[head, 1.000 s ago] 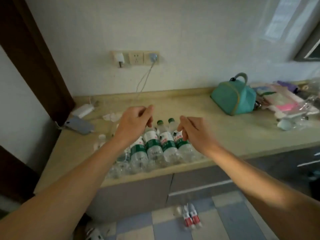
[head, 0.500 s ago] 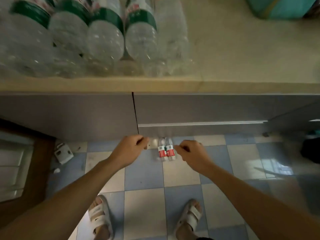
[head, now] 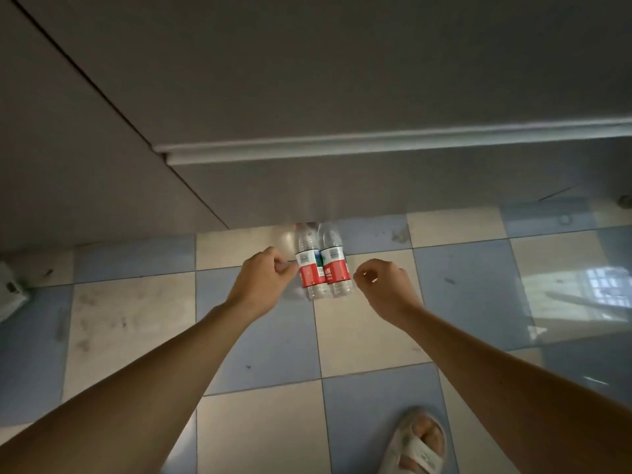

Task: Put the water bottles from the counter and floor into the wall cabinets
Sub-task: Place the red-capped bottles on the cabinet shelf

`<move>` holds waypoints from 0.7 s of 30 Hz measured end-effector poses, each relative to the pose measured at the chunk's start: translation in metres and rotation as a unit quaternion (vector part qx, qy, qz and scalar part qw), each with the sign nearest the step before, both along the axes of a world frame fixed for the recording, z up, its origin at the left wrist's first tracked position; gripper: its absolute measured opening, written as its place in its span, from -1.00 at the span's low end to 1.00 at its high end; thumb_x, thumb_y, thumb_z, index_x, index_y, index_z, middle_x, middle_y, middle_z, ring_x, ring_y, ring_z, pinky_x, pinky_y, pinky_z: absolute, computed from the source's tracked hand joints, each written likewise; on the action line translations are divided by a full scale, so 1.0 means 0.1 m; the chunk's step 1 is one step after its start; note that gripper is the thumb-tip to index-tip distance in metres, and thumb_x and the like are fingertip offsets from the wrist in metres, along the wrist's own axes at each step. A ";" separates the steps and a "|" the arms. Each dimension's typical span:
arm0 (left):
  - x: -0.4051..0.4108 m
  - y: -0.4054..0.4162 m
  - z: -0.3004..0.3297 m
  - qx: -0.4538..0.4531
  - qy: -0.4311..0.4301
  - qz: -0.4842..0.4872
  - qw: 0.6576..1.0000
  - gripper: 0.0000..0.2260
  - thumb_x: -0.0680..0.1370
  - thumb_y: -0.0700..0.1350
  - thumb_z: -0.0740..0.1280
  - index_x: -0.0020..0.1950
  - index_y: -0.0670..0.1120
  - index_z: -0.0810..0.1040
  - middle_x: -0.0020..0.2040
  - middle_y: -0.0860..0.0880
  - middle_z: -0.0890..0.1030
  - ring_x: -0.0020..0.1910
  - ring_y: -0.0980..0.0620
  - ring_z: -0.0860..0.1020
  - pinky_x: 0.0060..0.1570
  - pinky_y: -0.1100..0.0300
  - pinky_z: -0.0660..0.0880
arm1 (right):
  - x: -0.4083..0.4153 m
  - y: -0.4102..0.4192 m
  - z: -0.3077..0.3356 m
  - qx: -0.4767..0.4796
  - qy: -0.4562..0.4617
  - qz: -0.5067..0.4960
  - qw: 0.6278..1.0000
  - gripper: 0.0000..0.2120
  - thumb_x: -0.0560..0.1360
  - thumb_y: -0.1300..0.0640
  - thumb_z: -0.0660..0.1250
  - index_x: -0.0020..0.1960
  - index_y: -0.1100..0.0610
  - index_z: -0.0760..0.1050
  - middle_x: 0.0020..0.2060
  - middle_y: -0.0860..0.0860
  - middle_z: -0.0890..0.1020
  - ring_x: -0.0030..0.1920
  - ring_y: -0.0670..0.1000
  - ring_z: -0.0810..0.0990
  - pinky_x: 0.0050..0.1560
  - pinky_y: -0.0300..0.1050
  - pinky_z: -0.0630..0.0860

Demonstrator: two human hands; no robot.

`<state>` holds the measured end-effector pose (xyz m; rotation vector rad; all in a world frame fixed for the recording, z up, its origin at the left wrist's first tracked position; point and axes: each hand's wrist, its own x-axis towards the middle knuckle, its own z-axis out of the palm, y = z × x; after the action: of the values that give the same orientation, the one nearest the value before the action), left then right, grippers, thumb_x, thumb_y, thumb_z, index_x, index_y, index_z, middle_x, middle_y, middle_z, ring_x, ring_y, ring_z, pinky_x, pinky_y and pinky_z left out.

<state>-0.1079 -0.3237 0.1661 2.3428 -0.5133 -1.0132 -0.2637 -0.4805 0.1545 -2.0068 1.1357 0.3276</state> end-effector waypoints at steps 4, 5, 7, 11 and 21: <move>0.07 -0.15 -0.90 0.011 0.000 0.044 0.999 -0.65 0.58 0.04 0.38 0.25 -0.14 0.47 0.15 -0.08 0.59 0.00 -0.05 0.59 -0.12 0.19 0.46 | 0.15 -0.09 -0.83 -0.001 -0.019 -0.021 1.000 -0.72 0.64 0.01 0.26 0.26 0.12 0.56 0.11 0.04 0.66 -0.12 -0.07 0.58 -0.33 -0.35 0.39; 0.11 -0.19 -1.10 0.012 -0.001 0.056 0.998 -0.61 0.57 0.06 0.39 0.28 -0.14 0.46 0.19 -0.09 0.58 0.03 -0.06 0.59 -0.08 0.17 0.46 | 0.20 -0.11 -1.00 0.000 -0.027 -0.033 0.999 -0.71 0.63 0.02 0.27 0.28 0.13 0.55 0.14 0.05 0.65 -0.08 -0.05 0.59 -0.32 -0.35 0.40; 0.17 -0.26 -1.44 0.011 0.003 0.073 0.997 -0.52 0.54 0.09 0.42 0.34 -0.14 0.43 0.25 -0.11 0.56 0.09 -0.05 0.57 -0.02 0.16 0.45 | 0.28 -0.16 -1.31 -0.012 -0.040 -0.061 0.997 -0.67 0.62 0.04 0.29 0.34 0.11 0.50 0.20 0.08 0.60 0.05 0.03 0.59 -0.16 -0.26 0.46; 0.22 -0.40 -1.91 0.006 0.054 0.073 0.996 -0.30 0.49 0.14 0.47 0.49 -0.11 0.27 0.32 -0.11 0.50 0.18 -0.14 0.57 0.19 -0.03 0.53 | 0.42 -0.19 -1.81 -0.003 -0.047 -0.092 0.995 -0.54 0.60 0.05 0.30 0.48 0.08 0.36 0.34 0.09 0.47 0.26 0.08 0.50 0.06 -0.16 0.44; -0.22 -0.15 -2.20 -0.036 0.134 0.052 0.989 -0.05 0.43 0.01 0.57 0.60 0.15 0.00 0.14 0.09 0.60 0.10 0.02 0.62 0.16 -0.01 0.57 | 0.15 0.26 -2.09 0.005 -0.060 -0.134 0.989 -0.62 0.53 0.07 0.38 0.32 -0.02 0.41 0.13 0.00 0.54 0.01 0.00 0.53 -0.02 -0.11 0.53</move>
<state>-0.1299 -0.3392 -0.0542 2.1032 -0.3137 -1.2148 -0.2483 -0.4541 -0.0545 -1.8109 1.3029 0.0728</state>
